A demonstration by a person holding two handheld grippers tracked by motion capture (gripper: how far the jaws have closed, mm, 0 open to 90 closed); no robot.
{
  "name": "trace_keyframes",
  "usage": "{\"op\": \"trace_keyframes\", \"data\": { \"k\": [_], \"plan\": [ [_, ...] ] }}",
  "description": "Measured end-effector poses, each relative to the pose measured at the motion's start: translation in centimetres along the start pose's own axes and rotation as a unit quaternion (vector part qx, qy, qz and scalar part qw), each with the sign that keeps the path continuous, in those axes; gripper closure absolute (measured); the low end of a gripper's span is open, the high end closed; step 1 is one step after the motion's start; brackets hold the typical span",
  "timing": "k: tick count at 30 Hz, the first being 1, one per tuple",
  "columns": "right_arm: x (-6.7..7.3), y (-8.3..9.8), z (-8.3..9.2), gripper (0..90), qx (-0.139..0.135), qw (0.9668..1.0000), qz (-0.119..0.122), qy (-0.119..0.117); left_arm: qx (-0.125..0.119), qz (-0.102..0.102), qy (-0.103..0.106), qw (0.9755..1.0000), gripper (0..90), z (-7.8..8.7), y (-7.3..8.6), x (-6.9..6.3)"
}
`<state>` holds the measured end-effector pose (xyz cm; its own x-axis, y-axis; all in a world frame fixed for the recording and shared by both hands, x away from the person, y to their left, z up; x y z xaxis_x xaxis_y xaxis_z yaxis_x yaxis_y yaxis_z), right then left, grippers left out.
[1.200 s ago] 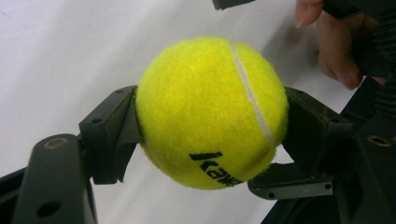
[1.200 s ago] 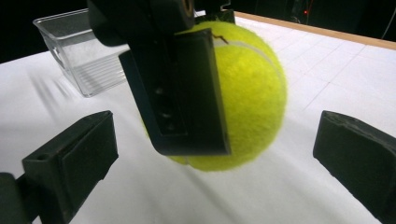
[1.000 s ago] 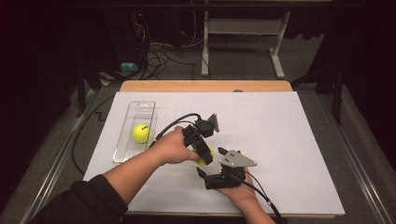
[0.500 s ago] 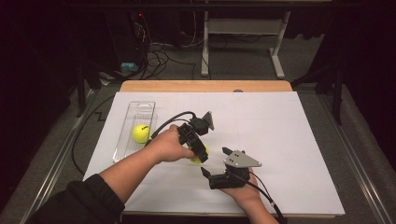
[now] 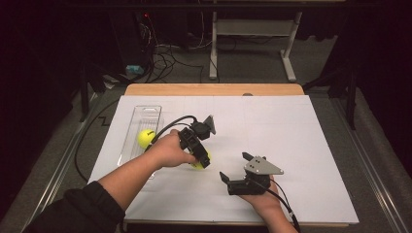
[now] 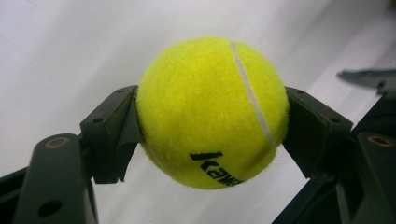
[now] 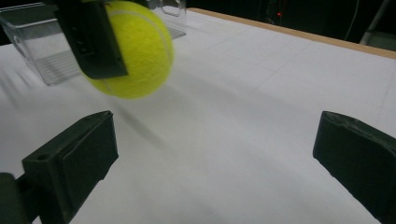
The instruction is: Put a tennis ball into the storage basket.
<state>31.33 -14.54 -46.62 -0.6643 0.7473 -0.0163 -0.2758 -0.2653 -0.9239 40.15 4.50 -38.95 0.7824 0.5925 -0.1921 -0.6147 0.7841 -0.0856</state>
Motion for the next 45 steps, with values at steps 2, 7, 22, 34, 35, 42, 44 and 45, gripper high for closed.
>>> {"op": "trace_keyframes", "data": {
  "k": [2, 7, 22, 34, 35, 42, 44, 45],
  "plan": [
    [-0.4, 0.1, 0.2, 0.0, 0.000, 1.0000, -0.003, 0.007, 0.001, 0.002, -0.001, 1.0000, 26.3, -0.1, 0.1, 0.2],
    [-1.2, 0.3, 0.5, 0.0, 0.000, 0.9998, -0.009, 0.019, 0.004, 0.004, 0.000, 1.0000, 26.3, -0.1, 0.3, 0.5],
    [-4.0, 1.2, 2.6, 0.0, 0.001, 0.9980, -0.016, 0.062, 0.006, 0.019, -0.003, 0.9998, 26.3, 0.1, 1.6, 1.7],
    [-6.3, 2.0, 4.9, 0.0, -0.007, 0.9949, -0.033, 0.095, 0.008, 0.029, -0.008, 0.9995, 26.4, 0.6, 2.4, 2.5],
    [-6.5, 2.0, 5.1, 0.0, -0.008, 0.9947, -0.034, 0.096, 0.008, 0.030, -0.008, 0.9995, 26.4, 0.7, 2.5, 2.6],
    [-7.2, 2.6, 6.5, 0.0, -0.009, 0.9932, -0.041, 0.108, 0.007, 0.032, -0.009, 0.9994, 26.4, 0.9, 2.7, 2.8],
    [-7.5, 2.8, 6.8, 0.0, -0.010, 0.9928, -0.043, 0.112, 0.006, 0.033, -0.010, 0.9994, 26.4, 0.9, 2.7, 2.8],
    [-7.5, 2.9, 6.9, 0.0, -0.010, 0.9925, -0.044, 0.113, 0.007, 0.033, -0.009, 0.9994, 26.4, 0.9, 2.8, 2.9]
  ]
}}
Point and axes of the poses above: each handheld gripper's, and its own axes: z roughly backward along the jaws, y roughly out of its underside, x roughly to its left, the point moved 2 cm from there along -z, roughly forward along the jaws
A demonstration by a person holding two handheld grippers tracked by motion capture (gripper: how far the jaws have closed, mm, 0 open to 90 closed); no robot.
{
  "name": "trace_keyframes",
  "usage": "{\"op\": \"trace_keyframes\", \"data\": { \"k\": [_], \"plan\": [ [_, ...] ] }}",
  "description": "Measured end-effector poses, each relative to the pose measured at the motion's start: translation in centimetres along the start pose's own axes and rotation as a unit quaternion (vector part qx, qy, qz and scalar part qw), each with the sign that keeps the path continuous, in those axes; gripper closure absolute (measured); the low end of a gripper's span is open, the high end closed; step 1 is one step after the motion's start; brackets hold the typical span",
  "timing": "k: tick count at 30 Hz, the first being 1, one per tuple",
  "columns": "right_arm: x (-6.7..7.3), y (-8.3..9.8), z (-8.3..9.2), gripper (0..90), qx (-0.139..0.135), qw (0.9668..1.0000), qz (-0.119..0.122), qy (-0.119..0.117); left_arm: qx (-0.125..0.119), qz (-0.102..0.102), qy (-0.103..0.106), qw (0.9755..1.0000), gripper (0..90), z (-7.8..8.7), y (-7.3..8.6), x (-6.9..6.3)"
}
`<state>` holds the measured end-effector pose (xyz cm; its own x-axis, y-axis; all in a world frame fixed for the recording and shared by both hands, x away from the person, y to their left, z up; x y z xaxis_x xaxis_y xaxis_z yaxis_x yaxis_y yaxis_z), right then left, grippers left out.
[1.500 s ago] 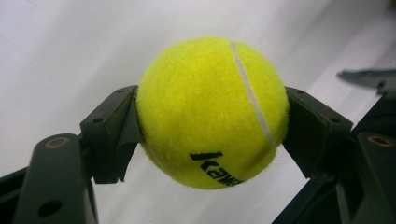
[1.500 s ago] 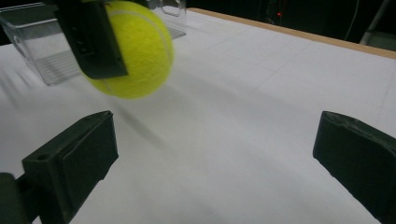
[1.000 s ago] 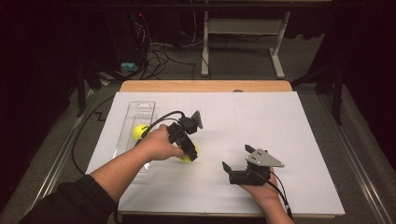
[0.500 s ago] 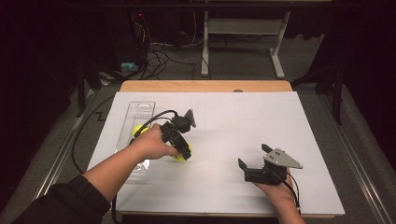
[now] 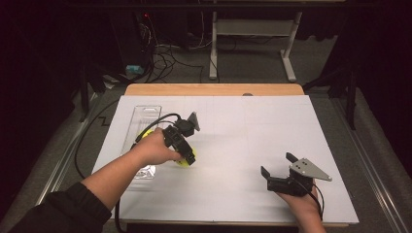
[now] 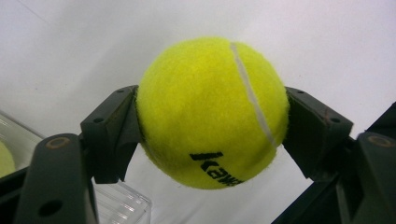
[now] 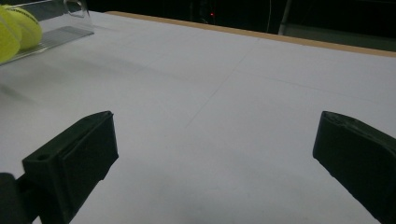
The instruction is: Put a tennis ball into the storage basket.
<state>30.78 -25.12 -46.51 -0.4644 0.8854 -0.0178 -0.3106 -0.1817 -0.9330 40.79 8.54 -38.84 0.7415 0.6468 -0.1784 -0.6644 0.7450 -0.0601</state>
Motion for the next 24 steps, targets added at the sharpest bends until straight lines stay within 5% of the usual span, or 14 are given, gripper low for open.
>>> {"op": "trace_keyframes", "data": {
  "k": [24],
  "plan": [
    [-0.1, 0.0, 0.1, 0.3, -0.001, 1.0000, -0.003, -0.001, -0.008, 0.016, -0.008, 0.9998, 26.4, 2.3, 1.3, 1.4]
  ]
}}
Point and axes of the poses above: each handheld gripper's, and its own axes: z roughly backward along the jaws, y roughly out of its underside, x roughly to its left, the point moved 2 cm from there along -z, roughly forward along the jaws
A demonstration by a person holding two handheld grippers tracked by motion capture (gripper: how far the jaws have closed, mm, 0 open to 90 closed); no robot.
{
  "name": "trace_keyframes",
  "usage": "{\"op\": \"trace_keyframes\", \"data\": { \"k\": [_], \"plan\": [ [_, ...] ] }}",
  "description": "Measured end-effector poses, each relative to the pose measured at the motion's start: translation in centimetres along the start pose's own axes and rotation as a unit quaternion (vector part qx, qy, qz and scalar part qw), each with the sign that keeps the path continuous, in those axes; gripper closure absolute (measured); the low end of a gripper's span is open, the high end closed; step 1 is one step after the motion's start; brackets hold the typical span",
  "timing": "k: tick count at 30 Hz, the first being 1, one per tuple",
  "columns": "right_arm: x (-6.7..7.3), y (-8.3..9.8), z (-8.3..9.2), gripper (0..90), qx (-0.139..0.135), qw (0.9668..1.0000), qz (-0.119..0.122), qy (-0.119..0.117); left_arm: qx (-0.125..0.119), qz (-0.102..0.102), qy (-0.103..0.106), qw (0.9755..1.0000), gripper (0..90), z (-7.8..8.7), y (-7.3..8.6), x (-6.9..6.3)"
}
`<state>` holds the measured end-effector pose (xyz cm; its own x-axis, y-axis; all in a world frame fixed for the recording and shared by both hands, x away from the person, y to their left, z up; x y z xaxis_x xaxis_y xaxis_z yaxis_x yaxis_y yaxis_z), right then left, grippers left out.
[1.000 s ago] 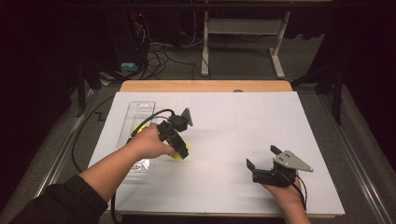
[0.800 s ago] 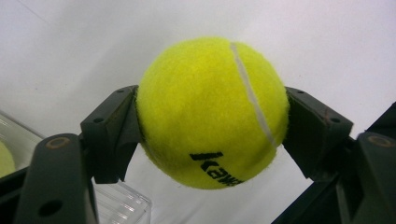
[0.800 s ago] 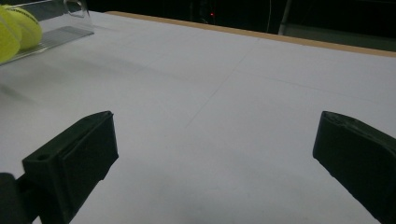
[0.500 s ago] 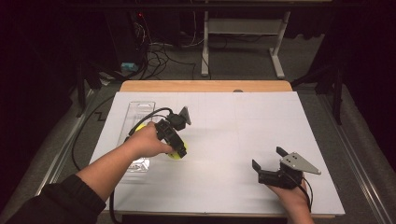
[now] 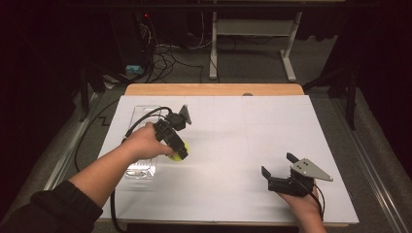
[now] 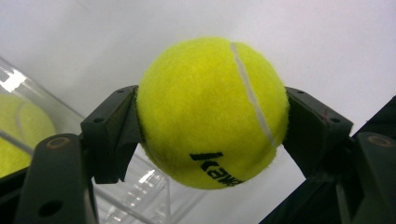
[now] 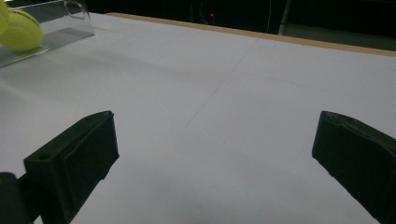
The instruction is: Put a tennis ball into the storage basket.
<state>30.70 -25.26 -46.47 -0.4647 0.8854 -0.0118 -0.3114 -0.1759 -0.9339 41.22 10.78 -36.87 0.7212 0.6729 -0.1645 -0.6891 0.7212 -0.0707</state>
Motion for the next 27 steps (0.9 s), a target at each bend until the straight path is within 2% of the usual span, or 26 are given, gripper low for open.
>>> {"op": "trace_keyframes", "data": {
  "k": [16, 27],
  "plan": [
    [0.1, 0.0, -0.1, 0.7, 0.001, 1.0000, 0.003, -0.002, -0.004, 0.023, -0.009, 0.9997, 26.5, 1.5, 1.5, 2.0],
    [0.3, 0.0, -0.1, 0.9, 0.002, 1.0000, 0.004, -0.004, -0.007, 0.041, -0.017, 0.9990, 26.5, 2.6, 3.3, 3.7]
  ]
}}
Point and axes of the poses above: each handheld gripper's, and its own axes: z roughly backward along the jaws, y roughly out of its underside, x roughly to its left, the point moved 2 cm from there along -z, roughly forward along the jaws
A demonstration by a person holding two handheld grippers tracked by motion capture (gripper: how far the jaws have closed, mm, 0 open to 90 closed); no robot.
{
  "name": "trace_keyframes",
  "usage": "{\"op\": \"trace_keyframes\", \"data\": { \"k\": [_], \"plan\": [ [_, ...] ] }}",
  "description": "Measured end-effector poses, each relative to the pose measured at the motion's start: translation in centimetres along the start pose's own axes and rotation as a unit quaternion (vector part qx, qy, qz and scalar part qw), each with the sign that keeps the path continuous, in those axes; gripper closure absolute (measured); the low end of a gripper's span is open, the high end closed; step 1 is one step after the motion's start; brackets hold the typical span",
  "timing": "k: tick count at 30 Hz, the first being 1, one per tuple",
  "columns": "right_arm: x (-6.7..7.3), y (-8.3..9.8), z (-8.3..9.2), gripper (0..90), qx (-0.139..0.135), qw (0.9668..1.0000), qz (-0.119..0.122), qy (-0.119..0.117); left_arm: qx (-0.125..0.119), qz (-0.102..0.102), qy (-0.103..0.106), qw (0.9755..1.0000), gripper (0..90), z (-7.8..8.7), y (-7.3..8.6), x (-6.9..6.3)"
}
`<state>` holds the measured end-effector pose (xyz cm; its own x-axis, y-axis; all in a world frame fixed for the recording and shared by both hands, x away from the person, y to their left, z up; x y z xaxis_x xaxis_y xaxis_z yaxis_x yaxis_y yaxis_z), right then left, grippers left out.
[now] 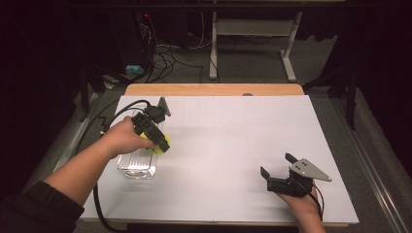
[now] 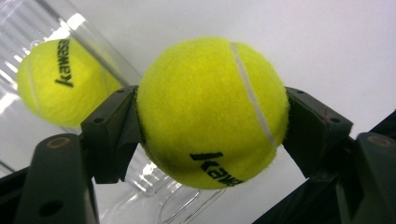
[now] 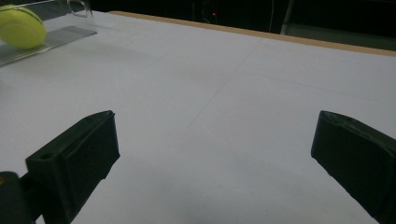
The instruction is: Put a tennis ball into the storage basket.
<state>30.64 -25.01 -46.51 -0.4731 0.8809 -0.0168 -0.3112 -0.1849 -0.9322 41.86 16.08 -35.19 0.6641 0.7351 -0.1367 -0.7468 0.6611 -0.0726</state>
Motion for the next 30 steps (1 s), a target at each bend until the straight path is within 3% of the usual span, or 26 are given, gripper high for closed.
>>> {"op": "trace_keyframes", "data": {
  "k": [30],
  "plan": [
    [0.0, 0.1, -0.1, 0.9, 0.002, 1.0000, -0.002, 0.001, 0.002, 0.041, -0.014, 0.9991, 26.5, 0.5, 3.4, 3.5]
  ]
}}
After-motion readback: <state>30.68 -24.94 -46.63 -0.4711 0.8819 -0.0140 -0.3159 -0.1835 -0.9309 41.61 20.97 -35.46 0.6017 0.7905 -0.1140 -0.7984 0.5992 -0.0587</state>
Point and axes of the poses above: each handheld gripper's, and its own axes: z roughly backward along the jaws, y roughly out of its underside, x roughly to its left, the point moved 2 cm from there along -z, roughly forward along the jaws
